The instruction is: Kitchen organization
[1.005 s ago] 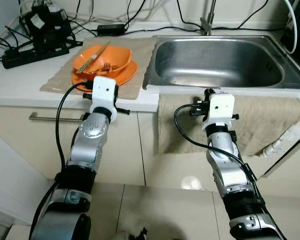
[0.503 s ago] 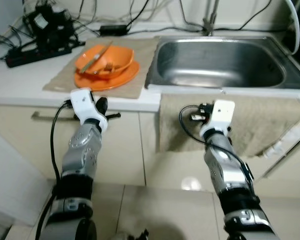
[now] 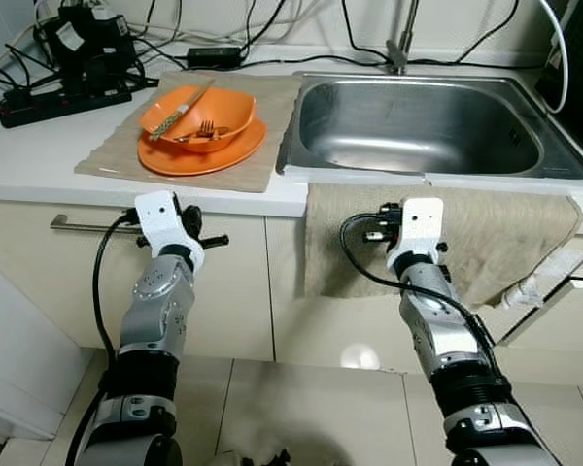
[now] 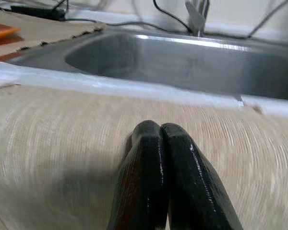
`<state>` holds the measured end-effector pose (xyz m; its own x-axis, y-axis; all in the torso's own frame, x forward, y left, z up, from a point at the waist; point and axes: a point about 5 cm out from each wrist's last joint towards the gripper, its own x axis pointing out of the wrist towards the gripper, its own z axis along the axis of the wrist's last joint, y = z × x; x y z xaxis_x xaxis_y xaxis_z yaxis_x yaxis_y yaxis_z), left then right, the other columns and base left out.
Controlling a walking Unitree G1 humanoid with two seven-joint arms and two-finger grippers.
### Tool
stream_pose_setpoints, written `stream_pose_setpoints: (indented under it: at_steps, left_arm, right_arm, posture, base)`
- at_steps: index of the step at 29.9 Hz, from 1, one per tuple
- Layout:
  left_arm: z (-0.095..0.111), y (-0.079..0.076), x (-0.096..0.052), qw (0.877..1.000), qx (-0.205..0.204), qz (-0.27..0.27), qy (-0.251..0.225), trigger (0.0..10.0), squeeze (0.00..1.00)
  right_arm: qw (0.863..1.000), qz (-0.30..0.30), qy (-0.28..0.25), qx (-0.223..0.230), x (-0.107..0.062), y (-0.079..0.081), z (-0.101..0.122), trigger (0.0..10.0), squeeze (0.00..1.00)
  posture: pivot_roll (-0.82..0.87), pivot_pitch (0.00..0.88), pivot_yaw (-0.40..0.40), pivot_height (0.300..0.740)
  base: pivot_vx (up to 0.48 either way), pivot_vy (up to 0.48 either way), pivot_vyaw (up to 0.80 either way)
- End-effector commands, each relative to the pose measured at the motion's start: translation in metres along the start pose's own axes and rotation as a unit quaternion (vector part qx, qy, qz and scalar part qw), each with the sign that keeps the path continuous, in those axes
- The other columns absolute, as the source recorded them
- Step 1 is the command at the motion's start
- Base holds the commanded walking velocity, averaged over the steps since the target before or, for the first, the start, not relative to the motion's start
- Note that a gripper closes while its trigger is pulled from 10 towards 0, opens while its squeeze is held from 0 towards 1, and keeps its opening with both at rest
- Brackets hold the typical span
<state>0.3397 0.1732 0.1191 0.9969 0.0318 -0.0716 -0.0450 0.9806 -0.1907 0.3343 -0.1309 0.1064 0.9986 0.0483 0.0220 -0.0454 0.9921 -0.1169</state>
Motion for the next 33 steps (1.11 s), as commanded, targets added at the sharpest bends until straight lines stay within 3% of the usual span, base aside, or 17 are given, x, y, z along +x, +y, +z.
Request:
stream_pose_setpoints:
  at_steps: [1, 7, 10, 13, 14, 19, 33]
  left_arm:
    - [0.015, -0.007, 0.003, 0.999, 0.019, -0.013, -0.03, 10.0, 0.0]
    - [0.034, -0.017, 0.005, 0.996, 0.055, -0.036, -0.067, 10.0, 0.0]
    - [0.038, -0.021, 0.006, 0.994, 0.068, -0.046, -0.073, 10.0, 0.0]
    - [0.038, -0.022, 0.007, 0.993, 0.085, -0.046, -0.074, 10.0, 0.0]
    - [0.039, -0.023, 0.008, 0.991, 0.096, -0.049, -0.074, 10.0, 0.0]
    - [0.04, -0.025, 0.009, 0.992, 0.095, -0.053, -0.07, 10.0, 0.0]
    - [0.045, -0.027, 0.01, 0.991, 0.09, -0.058, -0.081, 10.0, 0.0]
  right_arm:
    - [1.0, 0.007, -0.021, -0.014, 0.0, 0.004, 0.004, 10.0, 0.0]
    - [0.996, -0.003, -0.081, -0.03, -0.002, 0.002, 0.019, 10.0, 0.0]
    - [0.997, -0.007, -0.076, -0.018, -0.002, 0.002, 0.018, 10.0, 0.0]
    - [0.997, -0.024, -0.067, 0.01, -0.002, -0.001, 0.015, 10.0, 0.0]
    - [0.997, -0.039, -0.058, 0.045, -0.002, -0.004, 0.012, 10.0, 0.0]
    - [0.996, -0.044, -0.049, 0.062, -0.002, -0.002, 0.009, 10.0, 0.0]
    - [0.996, -0.039, -0.053, 0.055, -0.001, 0.0, 0.011, 10.0, 0.0]
  posture:
    - [-0.01, 0.0, 0.033, 0.74]
    - [-0.01, 0.0, 0.039, 0.74]
    - [-0.01, 0.0, 0.039, 0.74]
    - [-0.01, 0.0, 0.044, 0.74]
    - [-0.01, 0.0, 0.047, 0.74]
    - [-0.01, 0.0, 0.055, 0.74]
    - [-0.01, 0.0, 0.052, 0.74]
  base:
    - [0.0, 0.0, 0.0]
    - [0.0, 0.0, 0.0]
    - [0.0, 0.0, 0.0]
    - [0.0, 0.0, 0.0]
    - [0.0, 0.0, 0.0]
    - [0.0, 0.0, 0.0]
    - [0.022, 0.0, 0.0]
